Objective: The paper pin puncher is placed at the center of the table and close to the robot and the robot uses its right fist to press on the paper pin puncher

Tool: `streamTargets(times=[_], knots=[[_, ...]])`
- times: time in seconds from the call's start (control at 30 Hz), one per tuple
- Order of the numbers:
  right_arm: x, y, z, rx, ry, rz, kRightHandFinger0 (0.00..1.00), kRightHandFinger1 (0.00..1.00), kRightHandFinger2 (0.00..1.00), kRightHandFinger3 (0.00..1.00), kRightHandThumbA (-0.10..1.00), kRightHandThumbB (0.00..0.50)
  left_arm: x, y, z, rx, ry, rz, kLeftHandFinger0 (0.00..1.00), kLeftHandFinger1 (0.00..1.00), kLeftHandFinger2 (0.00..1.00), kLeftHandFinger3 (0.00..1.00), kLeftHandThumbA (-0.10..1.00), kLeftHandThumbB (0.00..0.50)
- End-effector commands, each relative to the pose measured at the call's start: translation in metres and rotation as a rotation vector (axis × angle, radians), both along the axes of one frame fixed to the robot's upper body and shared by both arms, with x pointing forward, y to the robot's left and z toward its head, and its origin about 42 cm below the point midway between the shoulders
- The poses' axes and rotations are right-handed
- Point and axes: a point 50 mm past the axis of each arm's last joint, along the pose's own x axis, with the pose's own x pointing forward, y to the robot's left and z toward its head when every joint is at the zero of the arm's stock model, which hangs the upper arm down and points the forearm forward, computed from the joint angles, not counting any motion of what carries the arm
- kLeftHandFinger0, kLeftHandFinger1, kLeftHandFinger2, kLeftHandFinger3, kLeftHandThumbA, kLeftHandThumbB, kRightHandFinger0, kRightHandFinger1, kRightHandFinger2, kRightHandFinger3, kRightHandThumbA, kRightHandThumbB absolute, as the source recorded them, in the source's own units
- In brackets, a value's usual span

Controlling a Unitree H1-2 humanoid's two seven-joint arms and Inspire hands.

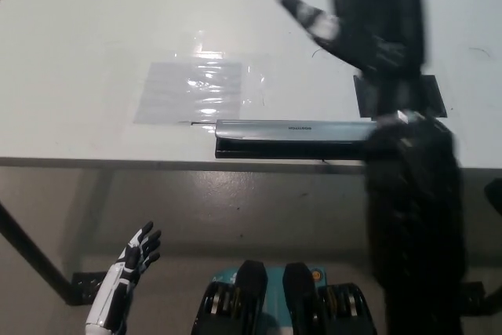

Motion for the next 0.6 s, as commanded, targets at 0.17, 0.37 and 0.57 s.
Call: streamTargets(times=[0.17,0.37,0.57], knots=[[0.045,0.055,-0.022,-0.117,0.165,0.023,0.03,0.17,0.42,0.32,1.0,0.164,0.007,0.0,0.015,0.035,-0.08,-0.043,1.0,1.0,1.0,1.0,1.0,0.23],[0.057,0.053,-0.066,-0.112,0.281,0.004,0.02,0.18,0.42,0.33,1.0,0.184,0.005,0.0,0.015,0.03,-0.077,-0.051,1.0,1.0,1.0,1.0,1.0,0.218],[0.061,0.036,-0.107,-0.131,0.352,-0.039,0.0,0.14,0.37,0.33,1.0,0.151,0.003,0.003,0.014,0.036,-0.073,-0.048,1.0,1.0,1.0,1.0,1.0,0.202]])
